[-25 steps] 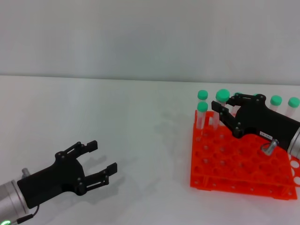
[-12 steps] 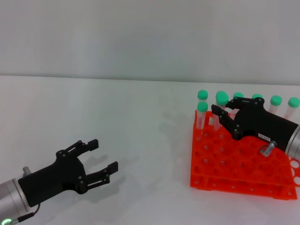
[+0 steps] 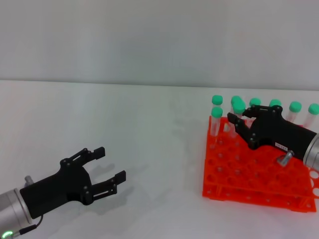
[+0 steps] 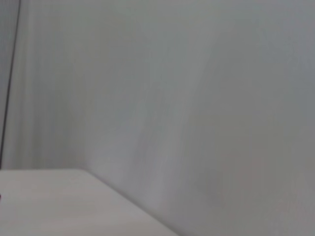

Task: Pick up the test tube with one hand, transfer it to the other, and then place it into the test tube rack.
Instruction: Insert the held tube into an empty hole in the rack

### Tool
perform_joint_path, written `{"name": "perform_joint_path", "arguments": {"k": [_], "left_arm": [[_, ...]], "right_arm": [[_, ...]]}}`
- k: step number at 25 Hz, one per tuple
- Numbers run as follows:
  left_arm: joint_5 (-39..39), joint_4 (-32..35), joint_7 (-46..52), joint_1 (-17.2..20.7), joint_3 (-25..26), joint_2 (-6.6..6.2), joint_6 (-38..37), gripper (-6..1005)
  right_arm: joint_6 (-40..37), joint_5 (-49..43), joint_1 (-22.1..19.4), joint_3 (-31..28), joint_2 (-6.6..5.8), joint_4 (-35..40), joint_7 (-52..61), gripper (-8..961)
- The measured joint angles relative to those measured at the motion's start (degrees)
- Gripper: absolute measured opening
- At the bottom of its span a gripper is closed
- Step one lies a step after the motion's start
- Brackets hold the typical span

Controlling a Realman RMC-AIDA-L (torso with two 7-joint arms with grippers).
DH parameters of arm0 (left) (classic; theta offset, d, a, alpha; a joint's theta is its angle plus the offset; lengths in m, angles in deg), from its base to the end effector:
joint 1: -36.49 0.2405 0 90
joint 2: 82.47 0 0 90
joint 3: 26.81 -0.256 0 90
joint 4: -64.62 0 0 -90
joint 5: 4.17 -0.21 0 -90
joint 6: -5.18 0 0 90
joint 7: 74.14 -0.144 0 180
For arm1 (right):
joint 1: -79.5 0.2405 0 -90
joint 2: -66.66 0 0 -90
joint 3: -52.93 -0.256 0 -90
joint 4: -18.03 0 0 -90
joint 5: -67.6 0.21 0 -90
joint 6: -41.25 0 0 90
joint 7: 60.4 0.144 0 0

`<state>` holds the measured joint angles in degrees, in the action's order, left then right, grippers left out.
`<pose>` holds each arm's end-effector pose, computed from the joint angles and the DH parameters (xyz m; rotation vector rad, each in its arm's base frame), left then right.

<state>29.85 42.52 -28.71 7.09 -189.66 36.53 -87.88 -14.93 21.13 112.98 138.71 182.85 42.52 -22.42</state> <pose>-0.3255 0.2833 -0.0042 -2.3545 -0.5135 -0.8094 0.2262 0.3907 -0.0387 -2.3150 0.1553 0.6931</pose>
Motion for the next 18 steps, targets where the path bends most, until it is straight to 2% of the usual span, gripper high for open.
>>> {"name": "perform_joint_path", "arguments": {"k": [7,18], "left_arm": [[0.00,0.00,0.00,-0.16,0.00,0.00,0.00,894],[0.00,0.02,0.00,-0.31,0.00,0.00,-0.01,895]], "right_arm": [[2.08,2.64,0.07,3.41,0.00,-0.13,0.17,299],[2.79,2.86,0.28,4.43,0.01,-0.16,0.46,311]]}}
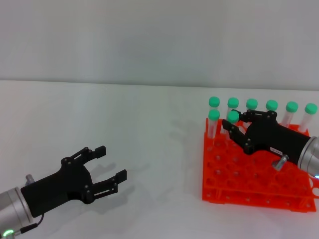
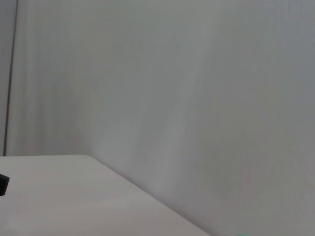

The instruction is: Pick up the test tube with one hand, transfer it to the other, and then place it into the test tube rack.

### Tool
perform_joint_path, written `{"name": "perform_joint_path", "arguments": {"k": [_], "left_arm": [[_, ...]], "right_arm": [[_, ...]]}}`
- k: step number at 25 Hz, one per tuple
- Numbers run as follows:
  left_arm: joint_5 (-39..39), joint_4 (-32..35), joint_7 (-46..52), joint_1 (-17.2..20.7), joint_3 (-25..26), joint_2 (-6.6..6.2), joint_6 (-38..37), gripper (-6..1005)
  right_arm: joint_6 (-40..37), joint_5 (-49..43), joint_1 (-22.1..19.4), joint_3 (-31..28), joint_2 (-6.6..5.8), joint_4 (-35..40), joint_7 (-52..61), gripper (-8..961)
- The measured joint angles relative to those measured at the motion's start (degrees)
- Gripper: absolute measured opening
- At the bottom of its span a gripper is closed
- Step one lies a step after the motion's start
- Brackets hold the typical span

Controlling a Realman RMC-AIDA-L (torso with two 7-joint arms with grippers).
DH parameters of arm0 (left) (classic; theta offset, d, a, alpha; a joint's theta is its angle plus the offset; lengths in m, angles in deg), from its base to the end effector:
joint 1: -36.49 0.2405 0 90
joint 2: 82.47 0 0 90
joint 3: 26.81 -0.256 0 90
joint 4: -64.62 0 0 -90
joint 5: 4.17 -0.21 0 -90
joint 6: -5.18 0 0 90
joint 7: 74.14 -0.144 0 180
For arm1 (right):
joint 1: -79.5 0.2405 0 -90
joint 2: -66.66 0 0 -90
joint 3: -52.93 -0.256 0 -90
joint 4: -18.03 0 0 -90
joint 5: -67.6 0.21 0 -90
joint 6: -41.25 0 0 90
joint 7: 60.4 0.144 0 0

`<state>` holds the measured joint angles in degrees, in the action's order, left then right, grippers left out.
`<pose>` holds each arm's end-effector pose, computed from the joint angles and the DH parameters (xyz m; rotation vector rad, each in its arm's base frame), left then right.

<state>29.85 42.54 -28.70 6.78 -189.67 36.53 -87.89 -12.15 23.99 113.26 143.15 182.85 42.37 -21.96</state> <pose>-0.3239 0.2850 -0.0042 -2.3571 -0.5075 -0.8125 0.2268 0.3897 -0.0485 -2.3394 0.1850 0.6579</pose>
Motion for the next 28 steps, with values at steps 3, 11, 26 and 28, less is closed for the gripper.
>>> {"name": "perform_joint_path", "arguments": {"k": [3,11,26,28], "left_arm": [[0.00,0.02,0.00,0.00,0.00,0.00,-0.01,895],[-0.16,0.03,0.00,-0.05,0.00,0.04,0.00,895],[0.76,0.01,0.00,0.57,0.00,0.10,-0.22,895],[3.21,-0.28,-0.11,1.33,0.00,0.05,-0.18,895]], "right_arm": [[0.04,0.90,0.00,0.71,0.00,0.00,0.02,315],[-1.69,2.70,-0.71,1.37,-0.02,0.94,-0.33,516],[-4.59,8.54,-4.52,0.09,-0.86,6.19,-5.54,839],[-5.02,8.94,-6.88,-2.04,-1.04,8.54,-5.43,836]]}}
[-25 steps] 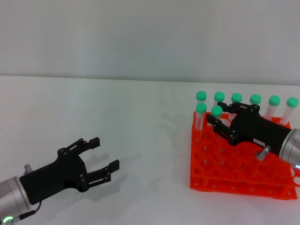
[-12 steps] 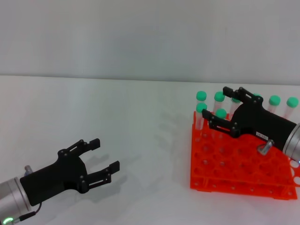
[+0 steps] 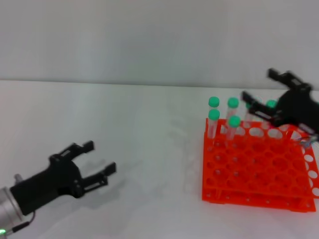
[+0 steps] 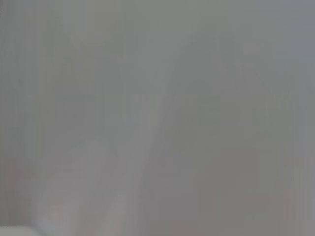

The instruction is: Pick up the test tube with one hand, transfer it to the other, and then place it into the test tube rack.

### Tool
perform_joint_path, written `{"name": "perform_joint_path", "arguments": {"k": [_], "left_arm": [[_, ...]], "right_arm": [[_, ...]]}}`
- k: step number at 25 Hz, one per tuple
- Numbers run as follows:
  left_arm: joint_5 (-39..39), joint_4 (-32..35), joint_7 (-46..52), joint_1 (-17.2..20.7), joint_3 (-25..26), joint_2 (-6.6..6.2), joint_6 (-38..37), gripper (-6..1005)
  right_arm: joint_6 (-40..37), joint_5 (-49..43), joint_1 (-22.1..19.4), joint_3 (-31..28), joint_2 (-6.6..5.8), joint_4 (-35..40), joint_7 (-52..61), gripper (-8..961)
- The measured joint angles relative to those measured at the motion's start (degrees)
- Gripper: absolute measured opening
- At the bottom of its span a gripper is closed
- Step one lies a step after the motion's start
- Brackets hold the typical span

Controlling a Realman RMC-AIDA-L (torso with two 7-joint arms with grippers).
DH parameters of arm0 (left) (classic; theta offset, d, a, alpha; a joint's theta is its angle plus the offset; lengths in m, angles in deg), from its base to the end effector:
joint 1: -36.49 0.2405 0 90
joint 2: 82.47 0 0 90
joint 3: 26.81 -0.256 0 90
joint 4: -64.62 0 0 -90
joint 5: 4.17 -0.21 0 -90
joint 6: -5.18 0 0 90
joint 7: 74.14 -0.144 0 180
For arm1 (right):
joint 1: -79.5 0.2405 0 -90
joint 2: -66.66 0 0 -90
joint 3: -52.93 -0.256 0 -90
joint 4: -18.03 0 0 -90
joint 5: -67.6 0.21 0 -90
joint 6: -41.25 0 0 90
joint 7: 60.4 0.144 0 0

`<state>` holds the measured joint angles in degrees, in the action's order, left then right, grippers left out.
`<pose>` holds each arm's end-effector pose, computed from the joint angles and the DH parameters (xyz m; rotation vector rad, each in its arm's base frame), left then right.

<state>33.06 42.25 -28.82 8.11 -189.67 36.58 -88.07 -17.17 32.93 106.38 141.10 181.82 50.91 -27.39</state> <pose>-0.3295 0.2822 0.0026 -2.2911 -0.5194 -0.8251 0.2231 0.3842 -0.0032 -2.1291 0.1030 0.8315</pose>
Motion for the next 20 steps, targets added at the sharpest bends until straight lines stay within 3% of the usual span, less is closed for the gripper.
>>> {"name": "perform_joint_path", "arguments": {"k": [5,10,15,20], "left_arm": [[11.67,1.20,-3.79,3.27,0.00,0.18,1.15,895],[26.71,6.99,-10.71,7.53,0.00,0.11,2.14,895],[38.15,11.95,-16.62,10.05,0.00,0.24,2.22,895],[42.42,16.01,-21.57,11.01,2.34,0.27,2.23,895]], "right_arm": [[-0.83,-0.25,-7.06,-7.06,-0.25,3.71,0.24,834],[-3.69,-0.15,-12.94,-15.30,-0.34,2.08,0.26,833],[-10.48,-0.06,-14.50,-22.76,-0.39,-6.47,-1.13,832],[-18.07,-0.04,-14.24,-29.98,-0.37,-16.26,-5.89,832]]}}
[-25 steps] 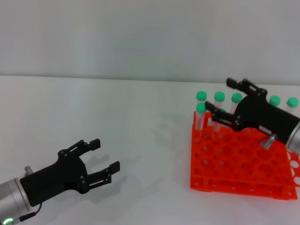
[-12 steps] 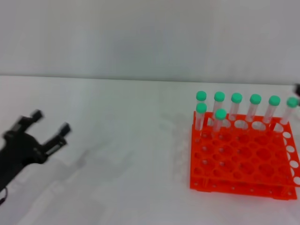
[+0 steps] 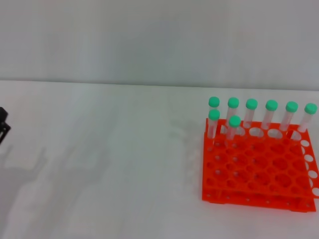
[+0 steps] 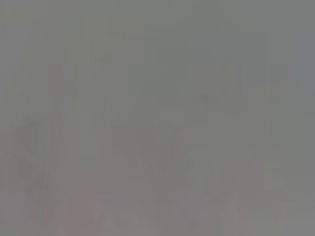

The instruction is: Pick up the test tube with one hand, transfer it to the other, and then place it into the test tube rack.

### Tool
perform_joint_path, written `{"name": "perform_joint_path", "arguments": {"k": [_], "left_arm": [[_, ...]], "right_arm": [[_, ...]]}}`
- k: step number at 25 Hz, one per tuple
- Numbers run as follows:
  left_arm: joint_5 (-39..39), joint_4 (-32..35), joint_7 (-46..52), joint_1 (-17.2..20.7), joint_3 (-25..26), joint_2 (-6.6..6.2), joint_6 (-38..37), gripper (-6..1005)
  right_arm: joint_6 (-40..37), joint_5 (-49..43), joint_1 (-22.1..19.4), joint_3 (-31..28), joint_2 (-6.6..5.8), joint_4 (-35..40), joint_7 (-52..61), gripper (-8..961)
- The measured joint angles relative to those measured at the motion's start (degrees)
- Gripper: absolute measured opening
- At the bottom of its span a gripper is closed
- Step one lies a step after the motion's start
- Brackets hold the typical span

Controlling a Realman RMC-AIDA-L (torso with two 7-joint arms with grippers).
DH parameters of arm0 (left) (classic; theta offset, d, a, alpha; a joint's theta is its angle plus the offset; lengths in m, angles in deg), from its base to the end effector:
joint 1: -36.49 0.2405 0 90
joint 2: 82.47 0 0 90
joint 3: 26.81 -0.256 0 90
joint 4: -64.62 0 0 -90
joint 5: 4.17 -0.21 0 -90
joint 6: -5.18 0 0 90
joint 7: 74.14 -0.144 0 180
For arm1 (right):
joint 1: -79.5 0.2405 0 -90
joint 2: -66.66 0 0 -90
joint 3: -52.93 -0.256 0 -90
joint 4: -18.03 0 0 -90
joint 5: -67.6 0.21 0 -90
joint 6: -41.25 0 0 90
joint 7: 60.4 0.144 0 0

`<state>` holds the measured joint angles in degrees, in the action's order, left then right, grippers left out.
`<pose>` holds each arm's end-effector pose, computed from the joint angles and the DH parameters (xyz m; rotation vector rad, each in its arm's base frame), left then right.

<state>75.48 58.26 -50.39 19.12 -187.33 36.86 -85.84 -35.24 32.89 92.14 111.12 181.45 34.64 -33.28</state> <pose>-0.3677 0.2559 0.0516 -1.4244 -0.4405 -0.8543 0.3729 0.2834 0.0737 -1.5983 0.4122 0.7569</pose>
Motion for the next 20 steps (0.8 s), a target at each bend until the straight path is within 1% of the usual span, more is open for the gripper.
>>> {"name": "perform_joint_path", "arguments": {"k": [3,4,5,8,20], "left_arm": [[0.19,2.28,-2.58,0.18,3.56,0.03,0.19,895],[0.19,2.28,-2.58,0.18,3.56,0.03,0.19,895],[0.22,3.12,-3.87,0.18,4.88,0.06,0.58,895],[0.30,3.58,-4.34,0.14,5.15,0.04,0.78,894],[0.85,3.69,-4.42,-0.26,5.14,0.03,1.07,894]], "right_arm": [[-2.17,0.07,0.09,-1.74,0.03,-3.17,-1.33,832],[-2.43,0.34,0.24,-2.05,0.06,-4.23,-2.17,832],[-2.47,0.57,0.42,-2.16,0.07,-4.97,-2.72,832],[-2.70,1.42,1.11,-2.28,0.15,-6.84,-4.34,832],[-4.25,2.17,2.21,-2.41,0.26,-8.72,-5.73,832]]}}
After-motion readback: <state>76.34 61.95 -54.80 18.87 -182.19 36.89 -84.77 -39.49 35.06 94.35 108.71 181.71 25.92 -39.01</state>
